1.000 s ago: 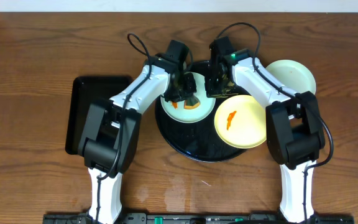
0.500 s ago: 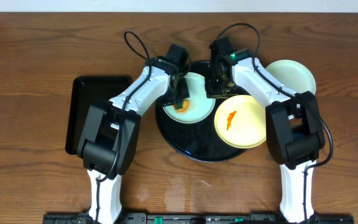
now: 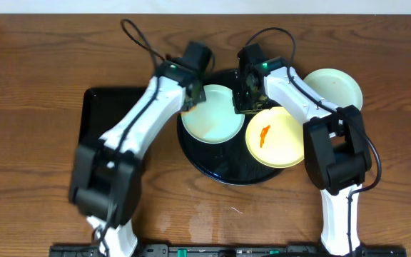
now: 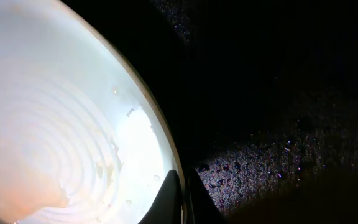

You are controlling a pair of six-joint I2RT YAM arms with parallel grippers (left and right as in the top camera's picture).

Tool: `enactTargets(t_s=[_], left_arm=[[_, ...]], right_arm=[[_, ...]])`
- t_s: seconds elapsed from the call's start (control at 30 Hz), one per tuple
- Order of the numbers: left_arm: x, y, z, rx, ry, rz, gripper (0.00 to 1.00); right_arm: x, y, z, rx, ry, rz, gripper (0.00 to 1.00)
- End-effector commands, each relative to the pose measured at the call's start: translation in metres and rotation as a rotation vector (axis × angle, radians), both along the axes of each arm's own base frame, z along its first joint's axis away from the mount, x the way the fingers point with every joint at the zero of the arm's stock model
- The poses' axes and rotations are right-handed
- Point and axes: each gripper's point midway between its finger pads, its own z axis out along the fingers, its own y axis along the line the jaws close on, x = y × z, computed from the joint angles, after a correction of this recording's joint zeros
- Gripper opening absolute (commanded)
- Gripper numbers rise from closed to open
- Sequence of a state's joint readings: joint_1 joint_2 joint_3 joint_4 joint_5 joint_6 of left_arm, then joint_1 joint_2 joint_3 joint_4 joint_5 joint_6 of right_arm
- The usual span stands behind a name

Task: Clean dirty plates on tray and stack at the side
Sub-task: 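Scrub the sauce on the green plate with the sponge, left gripper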

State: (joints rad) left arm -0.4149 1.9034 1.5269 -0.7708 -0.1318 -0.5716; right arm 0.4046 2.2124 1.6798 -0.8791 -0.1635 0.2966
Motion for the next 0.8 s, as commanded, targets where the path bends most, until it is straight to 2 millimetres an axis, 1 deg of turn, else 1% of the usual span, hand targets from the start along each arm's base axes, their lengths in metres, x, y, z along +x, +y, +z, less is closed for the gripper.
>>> enactTargets(t_s=[0.0,0.1,0.2,0.33,0.47,0.5,0.6,0.67,0.77], left_arm=[[0.009,-0.022,0.035,-0.137,-0.070,-0.043,0.07],[0.010,-0.036,0.028,-0.211,-0.048,-0.046,0.08],[0.012,-0.047,0.012,-0.261,-0.015,-0.034,0.07],[0.014,-0.065,-0.023,-0.328,0.060,-0.057,0.08],[0.006,-0.078,-0.063,-0.378,0.168,-0.063,0.08],[0.004,-0.077,-0.073,-0.368,0.192,-0.059,0.08],[-0.006,-0.069,-0.091,-0.322,0.248,-0.063,0.07],[-0.010,-0.052,-0.095,-0.244,0.264,-0.035,0.07],[-0.015,-0.019,-0.088,-0.087,0.254,0.016,0.07]], right_arm=[[-0.001,-0.002,-0.005,-0.019,0.006,-0.006,0.01],[0.000,-0.002,-0.005,-0.019,0.006,-0.006,0.01],[0.000,-0.002,-0.005,-0.019,0.005,-0.006,0.01],[0.000,-0.002,-0.005,-0.019,0.005,-0.006,0.01],[0.000,-0.002,-0.005,-0.019,0.005,-0.006,0.01],[0.000,-0.002,-0.005,-0.019,0.005,-0.006,0.01],[0.000,-0.002,-0.005,-0.019,0.005,-0.006,0.01],[0.000,-0.002,-0.005,-0.019,0.005,-0.006,0.01],[0.000,-0.004,-0.006,-0.028,0.002,-0.008,0.01]])
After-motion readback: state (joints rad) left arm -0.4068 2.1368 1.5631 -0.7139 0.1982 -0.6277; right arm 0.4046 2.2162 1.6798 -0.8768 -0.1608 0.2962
